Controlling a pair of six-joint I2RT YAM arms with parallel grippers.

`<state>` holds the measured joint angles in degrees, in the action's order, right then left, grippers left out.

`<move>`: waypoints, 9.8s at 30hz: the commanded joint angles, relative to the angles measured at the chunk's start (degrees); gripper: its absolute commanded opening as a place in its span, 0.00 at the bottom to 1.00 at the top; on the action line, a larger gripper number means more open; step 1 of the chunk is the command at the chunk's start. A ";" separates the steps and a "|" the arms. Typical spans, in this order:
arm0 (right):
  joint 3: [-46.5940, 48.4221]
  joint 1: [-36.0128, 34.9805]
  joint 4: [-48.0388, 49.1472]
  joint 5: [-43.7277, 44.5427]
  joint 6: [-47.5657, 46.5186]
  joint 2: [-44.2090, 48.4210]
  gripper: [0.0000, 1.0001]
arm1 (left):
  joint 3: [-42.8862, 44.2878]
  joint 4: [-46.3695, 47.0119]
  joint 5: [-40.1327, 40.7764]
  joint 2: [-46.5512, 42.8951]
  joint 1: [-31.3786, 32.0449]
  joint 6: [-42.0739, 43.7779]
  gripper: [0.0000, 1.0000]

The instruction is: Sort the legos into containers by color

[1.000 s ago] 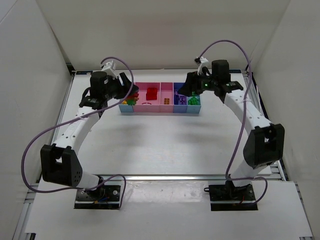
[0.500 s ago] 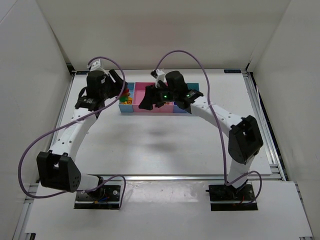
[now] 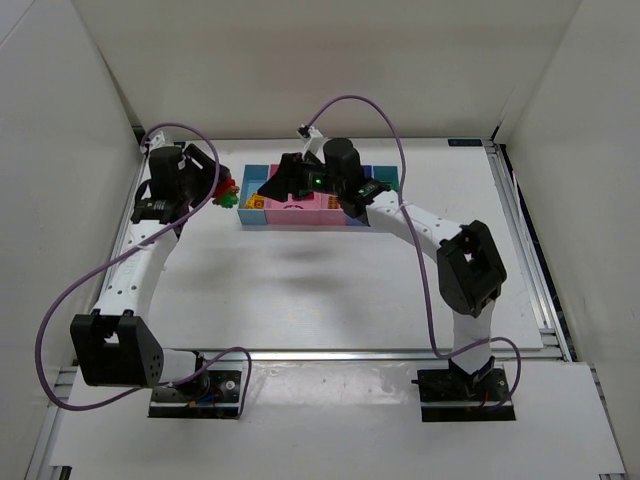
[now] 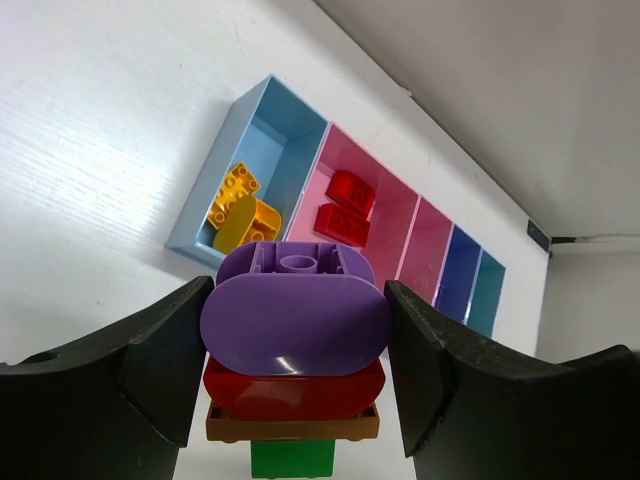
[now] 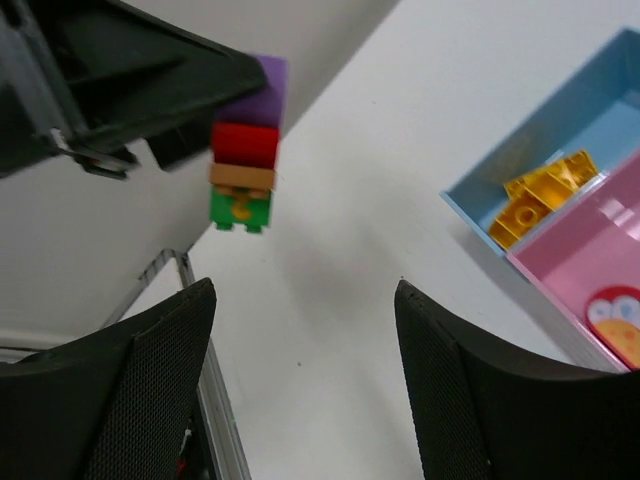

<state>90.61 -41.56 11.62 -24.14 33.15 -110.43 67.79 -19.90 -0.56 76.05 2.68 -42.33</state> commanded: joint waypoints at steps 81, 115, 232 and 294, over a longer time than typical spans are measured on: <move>23.21 -7.57 -4.23 -5.83 0.43 -16.40 0.16 | -6.88 6.63 -15.00 -5.91 -5.58 -0.92 0.14; -5.25 -4.06 -15.39 -1.26 -37.97 9.26 0.00 | -4.69 -18.67 -29.04 -3.11 -16.65 17.60 0.13; 2.47 10.19 -42.64 -49.34 -62.14 10.59 0.01 | -0.55 9.44 -66.15 -0.82 15.78 48.57 0.73; -2.80 12.99 -46.16 -43.10 -66.37 14.10 0.00 | -6.79 23.76 -55.69 -3.28 10.95 34.69 0.22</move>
<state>88.20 -29.54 -32.95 -67.13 -31.22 -99.37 61.60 -1.56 -58.35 75.68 14.55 -3.42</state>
